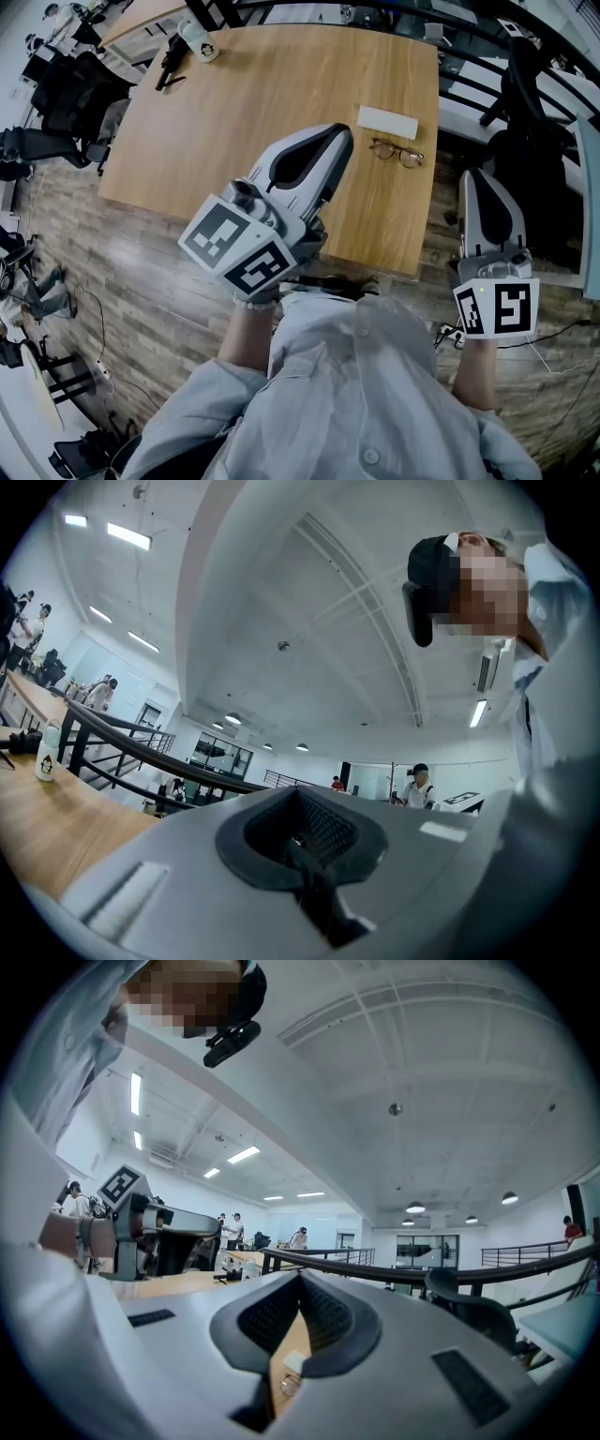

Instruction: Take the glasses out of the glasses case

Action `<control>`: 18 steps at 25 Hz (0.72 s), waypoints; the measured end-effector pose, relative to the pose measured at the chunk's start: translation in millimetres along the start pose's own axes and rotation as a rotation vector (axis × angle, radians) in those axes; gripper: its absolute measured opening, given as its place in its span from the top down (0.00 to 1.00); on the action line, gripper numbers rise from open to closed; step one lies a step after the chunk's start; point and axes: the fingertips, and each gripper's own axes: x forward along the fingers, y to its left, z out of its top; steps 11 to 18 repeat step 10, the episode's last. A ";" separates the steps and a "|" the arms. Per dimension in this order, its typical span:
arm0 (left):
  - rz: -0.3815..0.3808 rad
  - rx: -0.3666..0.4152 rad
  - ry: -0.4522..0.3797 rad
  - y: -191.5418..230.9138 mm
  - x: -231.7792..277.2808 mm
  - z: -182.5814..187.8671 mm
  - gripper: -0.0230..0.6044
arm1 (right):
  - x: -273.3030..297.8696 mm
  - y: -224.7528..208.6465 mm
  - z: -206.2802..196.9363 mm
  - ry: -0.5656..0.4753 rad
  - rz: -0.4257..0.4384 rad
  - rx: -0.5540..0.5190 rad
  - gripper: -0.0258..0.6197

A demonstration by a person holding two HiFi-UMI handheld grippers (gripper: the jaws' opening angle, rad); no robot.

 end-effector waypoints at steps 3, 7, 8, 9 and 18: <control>-0.001 -0.002 0.000 0.9 1.1 -0.9 0.96 | 0.5 -1.3 -1.3 0.004 -0.003 0.000 0.96; -0.003 -0.004 0.000 2.4 2.7 0.2 0.96 | 1.9 -2.6 -0.8 0.007 -0.006 0.001 0.96; -0.002 -0.005 -0.001 3.0 2.9 0.7 0.96 | 2.5 -2.6 -0.6 0.008 -0.006 0.000 0.96; -0.002 -0.006 -0.001 3.5 3.2 1.3 0.96 | 3.1 -2.6 -0.4 0.010 -0.006 0.000 0.96; -0.002 -0.007 -0.002 4.0 3.5 1.8 0.96 | 3.7 -2.6 -0.2 0.011 -0.006 -0.001 0.96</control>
